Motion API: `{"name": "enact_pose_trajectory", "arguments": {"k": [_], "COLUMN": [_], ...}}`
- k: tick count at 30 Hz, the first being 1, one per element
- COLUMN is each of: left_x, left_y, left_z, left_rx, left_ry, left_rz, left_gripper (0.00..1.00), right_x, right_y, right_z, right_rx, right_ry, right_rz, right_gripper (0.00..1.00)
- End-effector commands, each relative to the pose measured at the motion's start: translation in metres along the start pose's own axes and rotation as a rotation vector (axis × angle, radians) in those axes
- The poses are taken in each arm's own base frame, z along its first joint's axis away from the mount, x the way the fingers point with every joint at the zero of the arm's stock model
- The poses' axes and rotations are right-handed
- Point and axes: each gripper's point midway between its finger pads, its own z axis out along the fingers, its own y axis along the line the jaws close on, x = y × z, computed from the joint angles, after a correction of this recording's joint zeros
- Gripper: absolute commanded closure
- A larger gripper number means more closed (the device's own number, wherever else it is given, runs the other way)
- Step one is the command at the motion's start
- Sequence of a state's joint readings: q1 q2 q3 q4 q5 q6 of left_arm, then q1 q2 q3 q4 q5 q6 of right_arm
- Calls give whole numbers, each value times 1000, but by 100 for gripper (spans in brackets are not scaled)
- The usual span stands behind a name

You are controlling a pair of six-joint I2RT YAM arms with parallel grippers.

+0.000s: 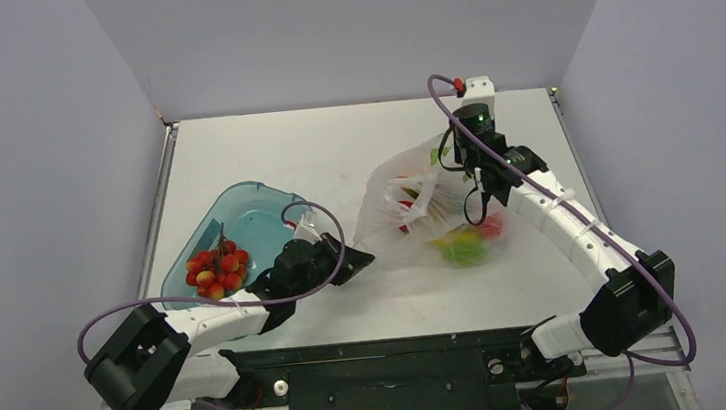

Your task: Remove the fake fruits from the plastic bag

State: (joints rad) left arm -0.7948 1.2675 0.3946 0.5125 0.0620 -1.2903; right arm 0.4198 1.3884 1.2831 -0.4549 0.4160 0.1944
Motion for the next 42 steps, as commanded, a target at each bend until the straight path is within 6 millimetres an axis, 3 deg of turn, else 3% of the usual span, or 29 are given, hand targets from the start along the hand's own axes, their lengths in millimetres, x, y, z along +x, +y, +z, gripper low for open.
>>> {"name": "enact_pose_trajectory", "arguments": {"k": [1, 2, 6, 8, 9, 13, 17, 19, 20, 21, 22, 23, 24, 25, 26, 29, 32, 35, 39, 42], "left_x": [-4, -5, -5, -4, -1, -2, -9, -17, -18, -24, -23, -28, -26, -31, -28, -31, -32, -35, -35, -34], "left_y": [-7, -9, -27, -38, -41, -63, -77, -94, -88, -99, -96, -111, -107, -121, -119, -142, -158, -169, -170, -156], "left_z": [-13, -14, -12, -9, -9, -10, -20, -29, -36, -40, -47, -52, -57, -62, -66, -74, -70, -57, -38, -28], "left_rx": [57, 63, 101, 126, 140, 185, 152, 148, 109, 120, 86, 108, 83, 102, 84, 129, 174, 189, 190, 154], "left_ry": [-4, -3, 42, 78, 104, 137, 143, 135, 145, 132, 151, 138, 163, 153, 175, 175, 170, 162, 181, 190], "left_rz": [37, 44, 98, 116, 121, 182, 319, 420, 477, 539, 556, 610, 623, 655, 659, 672, 662, 633, 589, 552], "left_gripper": [100, 100, 100, 90, 80, 67, 60, 58, 56, 55, 54, 54, 53, 53, 51, 48, 47, 47, 48, 49], "right_x": [-32, -40, -36, -27, -21, 6, 21, 25, 25, 29, 29, 32, 32, 36, 34, 43, 51, 43, 41, 44], "right_y": [-10, -10, 7, 16, 20, 31, 33, 31, 29, 30, 26, 23, 19, 21, 21, 43, 60, 83, 119, 129], "right_z": [-4, -6, -14, -21, -24, -39, -61, -72, -79, -82, -87, -89, -94, -97, -103, -116, -125, -138, -156, -170], "right_rx": [25, 17, -60, -97, -114, -152, -199, -217, -224, -223, -216, -192, -185, -184, -197, -264, -317, -414, -561, -575], "right_ry": [-28, -38, -11, 6, 18, 66, 87, 95, 94, 105, 105, 112, 107, 119, 106, 110, 109, 65, 9, -72], "right_rz": [-33, -33, -44, -54, -55, -78, -60, -14, 9, 55, 87, 152, 190, 253, 296, 414, 526, 565, 518, 265], "right_gripper": [100, 100, 100, 100, 97, 76, 41, 32, 30, 26, 24, 20, 18, 17, 16, 15, 14, 14, 17, 19]}}
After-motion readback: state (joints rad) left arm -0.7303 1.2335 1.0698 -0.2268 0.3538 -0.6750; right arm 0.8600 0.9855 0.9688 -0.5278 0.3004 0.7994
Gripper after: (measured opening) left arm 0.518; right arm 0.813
